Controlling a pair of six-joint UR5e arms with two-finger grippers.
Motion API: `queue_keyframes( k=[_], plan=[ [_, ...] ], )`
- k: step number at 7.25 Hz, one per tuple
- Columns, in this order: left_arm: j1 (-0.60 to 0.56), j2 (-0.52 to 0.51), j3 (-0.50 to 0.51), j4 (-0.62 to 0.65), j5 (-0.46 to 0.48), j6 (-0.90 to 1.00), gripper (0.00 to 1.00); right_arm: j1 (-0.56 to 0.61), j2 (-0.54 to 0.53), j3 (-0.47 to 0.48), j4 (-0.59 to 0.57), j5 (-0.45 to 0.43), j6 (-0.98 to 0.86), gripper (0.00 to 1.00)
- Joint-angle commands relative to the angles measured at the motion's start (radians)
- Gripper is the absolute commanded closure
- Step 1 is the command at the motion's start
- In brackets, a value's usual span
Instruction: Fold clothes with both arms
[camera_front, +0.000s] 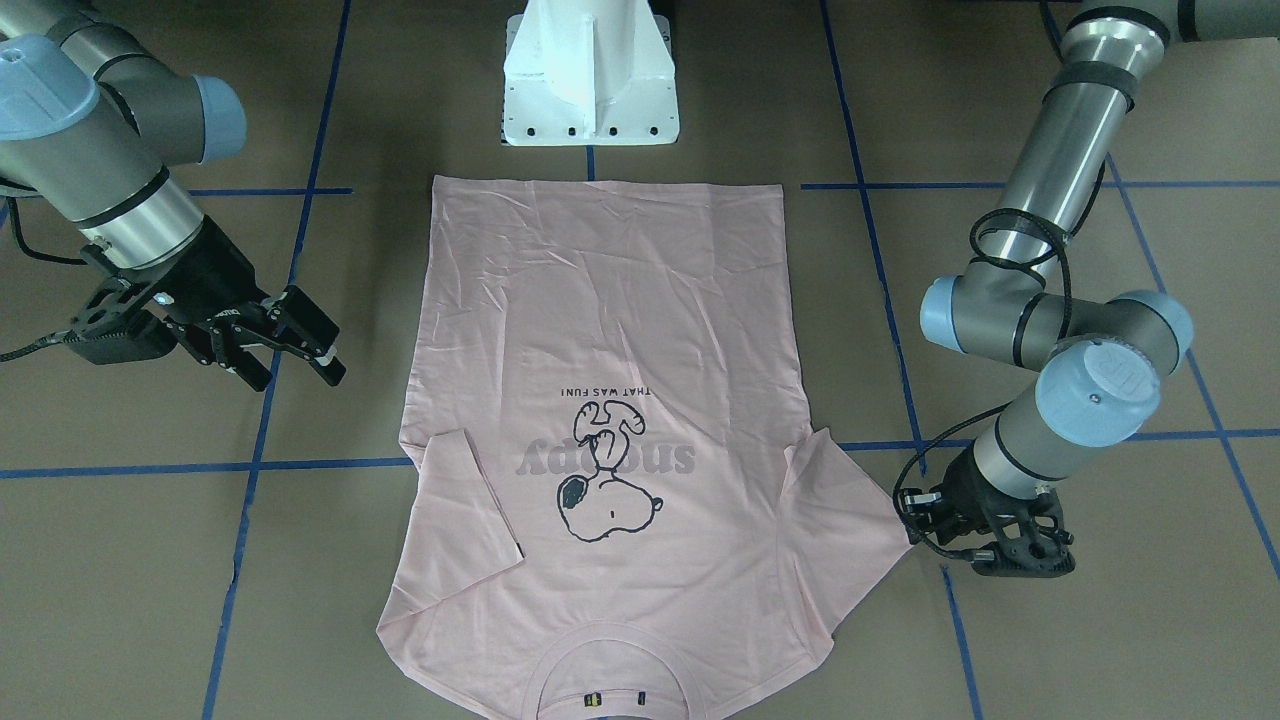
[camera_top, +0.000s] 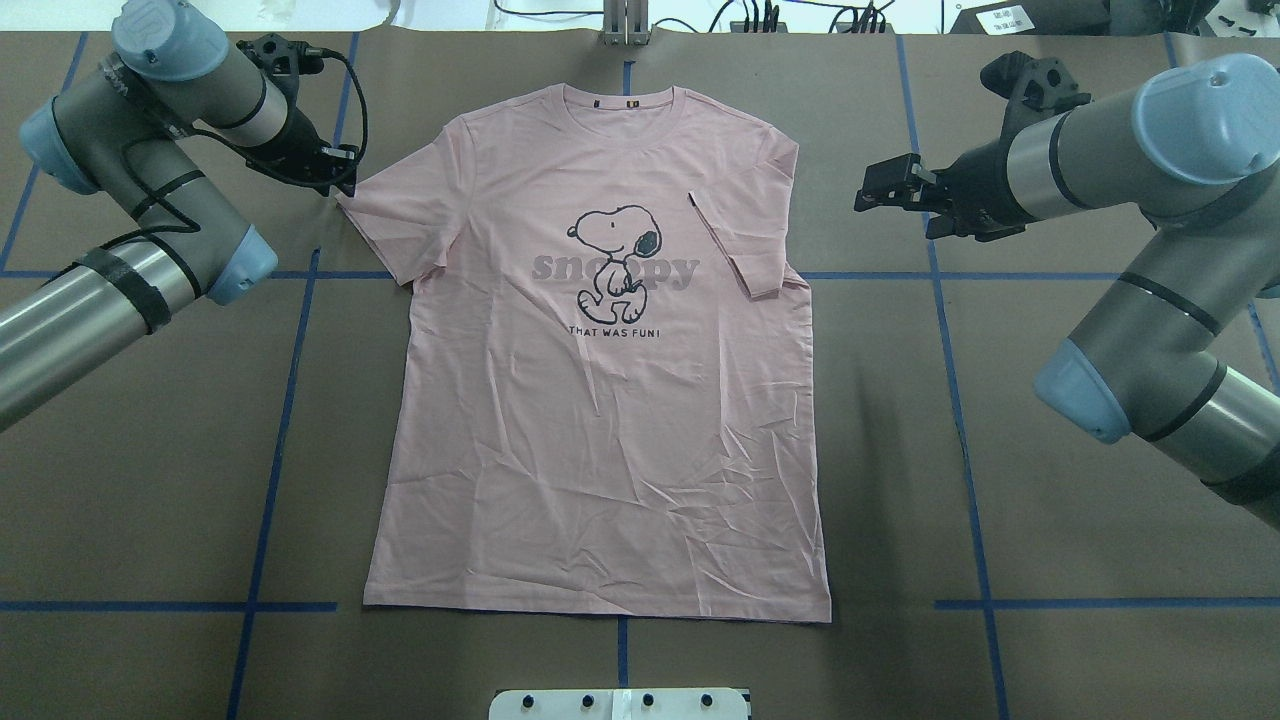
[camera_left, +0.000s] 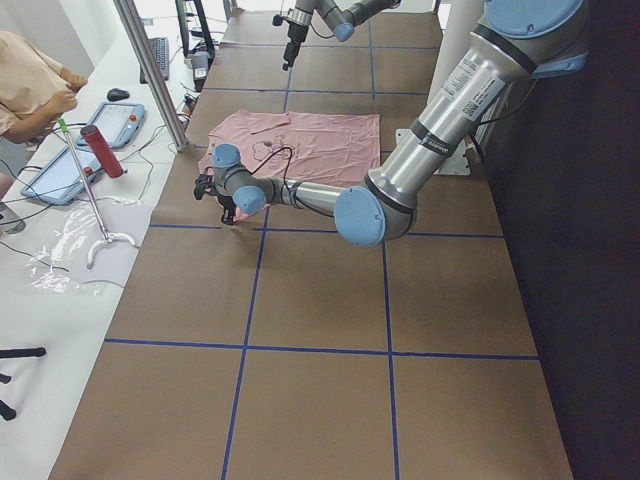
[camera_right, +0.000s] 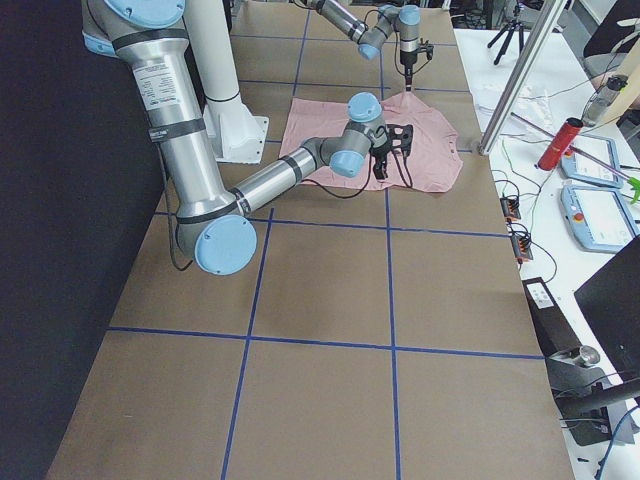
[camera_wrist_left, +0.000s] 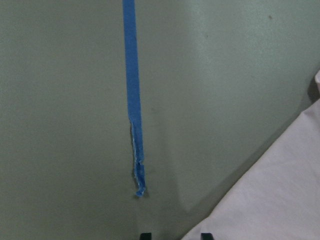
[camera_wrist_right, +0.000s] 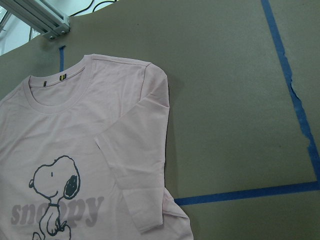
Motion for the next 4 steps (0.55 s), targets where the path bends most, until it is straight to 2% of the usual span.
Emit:
queue_keyframes(
  k=[1, 3, 4],
  plan=[
    [0.003, -0.002, 0.001, 0.000, 0.000, 0.000, 0.59, 0.000, 0.000, -0.004, 0.000, 0.000, 0.000, 0.00],
    [0.006, -0.002, 0.001, 0.000, 0.000, 0.000, 0.59, -0.002, 0.001, -0.005, 0.000, 0.000, 0.000, 0.00],
    [0.010, -0.002, 0.001, -0.002, 0.000, -0.001, 0.67, -0.002, 0.001, -0.005, 0.000, -0.002, 0.000, 0.00]
  ],
)
